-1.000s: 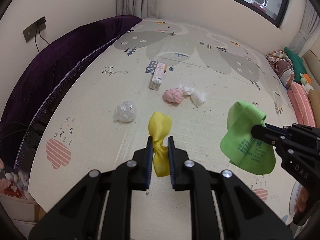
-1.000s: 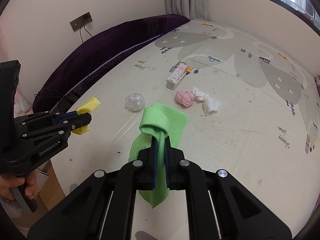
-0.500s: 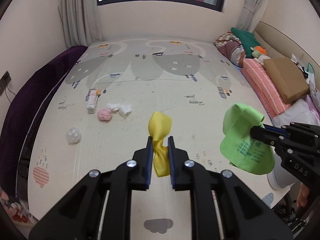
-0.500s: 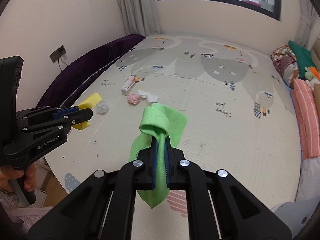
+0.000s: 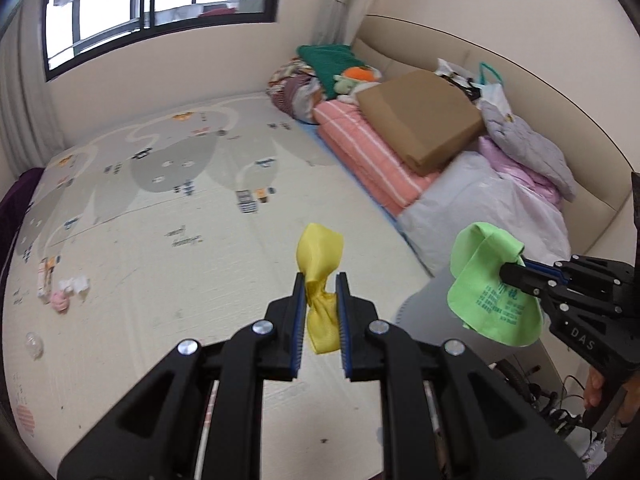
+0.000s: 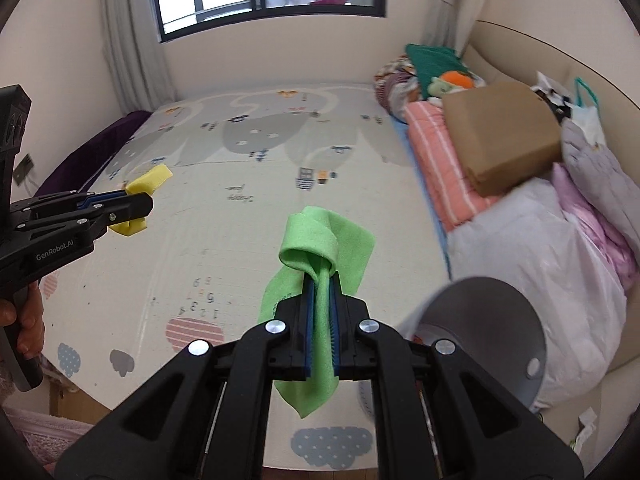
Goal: Collect trash
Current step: 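Carry the yellow bow in the left tool and green cloth in the right tool to the bin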
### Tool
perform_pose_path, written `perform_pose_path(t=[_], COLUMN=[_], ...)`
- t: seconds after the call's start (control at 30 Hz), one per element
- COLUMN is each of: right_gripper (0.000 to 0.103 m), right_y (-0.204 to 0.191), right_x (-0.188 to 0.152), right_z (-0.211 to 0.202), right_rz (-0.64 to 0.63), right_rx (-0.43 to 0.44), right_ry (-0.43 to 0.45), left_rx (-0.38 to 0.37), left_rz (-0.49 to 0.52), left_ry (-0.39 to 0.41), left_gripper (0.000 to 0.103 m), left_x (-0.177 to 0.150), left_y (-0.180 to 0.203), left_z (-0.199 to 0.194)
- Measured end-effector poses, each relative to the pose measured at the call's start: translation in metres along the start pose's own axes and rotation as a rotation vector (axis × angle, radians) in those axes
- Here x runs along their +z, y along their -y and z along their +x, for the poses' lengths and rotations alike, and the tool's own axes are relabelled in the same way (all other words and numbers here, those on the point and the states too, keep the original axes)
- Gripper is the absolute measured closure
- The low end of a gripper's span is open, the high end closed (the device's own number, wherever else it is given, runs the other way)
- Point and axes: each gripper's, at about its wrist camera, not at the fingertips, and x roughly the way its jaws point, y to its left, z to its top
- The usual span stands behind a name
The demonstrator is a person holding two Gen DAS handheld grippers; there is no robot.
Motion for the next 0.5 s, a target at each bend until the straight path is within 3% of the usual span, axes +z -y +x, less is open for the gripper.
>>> perform_pose_path(t=[0.2,0.5], right_gripper=[0.097,0.097], right_y=[0.092,0.15], right_x=[-0.035,-0.051], right_z=[-0.025,-0.031], right_rz=[0.172,0.303], right_rx=[-0.116,-0.167], right_ry=[-0.001,0.01], left_rx=[-0.154,-0.273], left_rz=[0.142,0.234], left_ry=[-0.064,-0.134], left_gripper=[0.088,0.088], left_x=[0.01,0.022], left_y=[0.094,0.16], left_z=[0.039,0.083])
